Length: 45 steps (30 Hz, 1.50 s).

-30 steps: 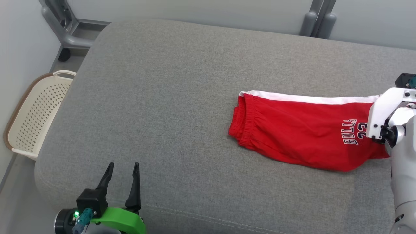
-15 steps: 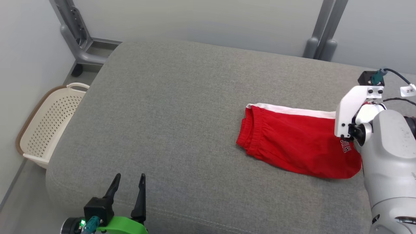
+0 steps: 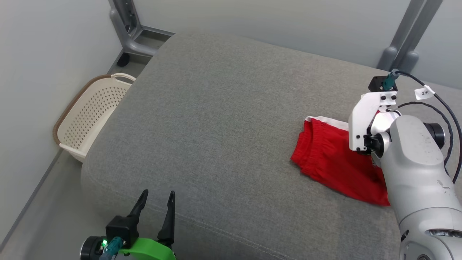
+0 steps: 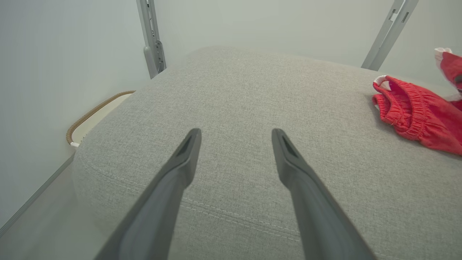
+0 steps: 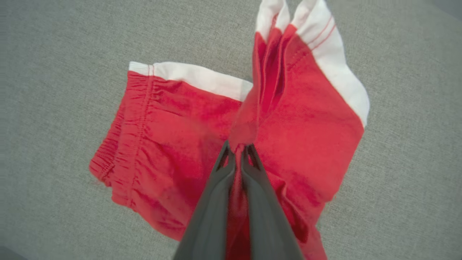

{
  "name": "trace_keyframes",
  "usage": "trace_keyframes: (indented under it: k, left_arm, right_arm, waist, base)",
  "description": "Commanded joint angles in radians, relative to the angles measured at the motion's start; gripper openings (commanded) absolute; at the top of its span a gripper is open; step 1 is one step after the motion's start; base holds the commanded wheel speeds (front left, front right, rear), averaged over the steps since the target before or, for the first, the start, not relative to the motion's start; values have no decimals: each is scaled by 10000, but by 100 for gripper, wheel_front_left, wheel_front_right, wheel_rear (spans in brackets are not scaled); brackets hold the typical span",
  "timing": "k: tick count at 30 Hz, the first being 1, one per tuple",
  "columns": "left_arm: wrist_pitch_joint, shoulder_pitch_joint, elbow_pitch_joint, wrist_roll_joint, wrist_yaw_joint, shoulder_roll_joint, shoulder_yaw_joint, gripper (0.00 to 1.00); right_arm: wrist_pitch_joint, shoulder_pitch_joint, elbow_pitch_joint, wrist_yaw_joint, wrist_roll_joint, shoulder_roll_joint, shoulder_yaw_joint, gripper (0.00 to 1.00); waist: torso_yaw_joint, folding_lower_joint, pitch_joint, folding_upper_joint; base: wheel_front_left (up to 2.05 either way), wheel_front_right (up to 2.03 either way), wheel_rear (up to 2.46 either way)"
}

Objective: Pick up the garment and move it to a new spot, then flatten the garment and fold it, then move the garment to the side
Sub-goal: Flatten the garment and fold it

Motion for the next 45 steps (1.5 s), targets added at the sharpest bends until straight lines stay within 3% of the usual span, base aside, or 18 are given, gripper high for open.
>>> trace_keyframes:
  k: [1,21,22,23,24,25,35,45]
  left_arm:
    - [-69,-137,-18,25,-11,-17,-6,100]
    - [-144,-366,195,8,-65,-202,-266,100]
    - [-147,-365,214,-37,-78,-199,-250,100]
    - [-149,-360,227,-57,-73,-179,-230,100]
    - [-149,-360,227,-57,-73,-179,-230,100]
    - [-152,-347,232,-85,-55,-157,-202,100]
    - [-180,-263,246,-117,39,-68,-96,100]
    - [-146,37,135,-134,140,110,-109,100]
  right_arm:
    - [-81,-125,88,-13,69,-14,52,0]
    - [-809,-718,2034,-13,1650,17,1622,0]
    - [-853,-778,2100,-11,1765,17,1736,10]
    - [-916,-823,2169,-11,1944,15,1881,66]
    - [-916,-823,2169,-11,1944,15,1881,66]
    - [-952,-858,2245,-11,2141,8,1996,100]
    - [-1587,-1268,1921,-11,4652,8,3243,100]
    - [-3027,-483,1920,-10,4146,-957,3190,100]
  waist:
    - [316,0,178,0]
    - [906,0,403,0]
    - [869,0,418,0]
    - [822,0,413,0]
    - [822,0,413,0]
    - [768,0,412,0]
    - [10,0,57,0]
    - [-691,0,-417,0]
  base:
    - [0,0,0]
    - [0,0,0]
    - [0,0,0]
    - [0,0,0]
    - [0,0,0]
    - [0,0,0]
    - [0,0,0]
    - [0,0,0]
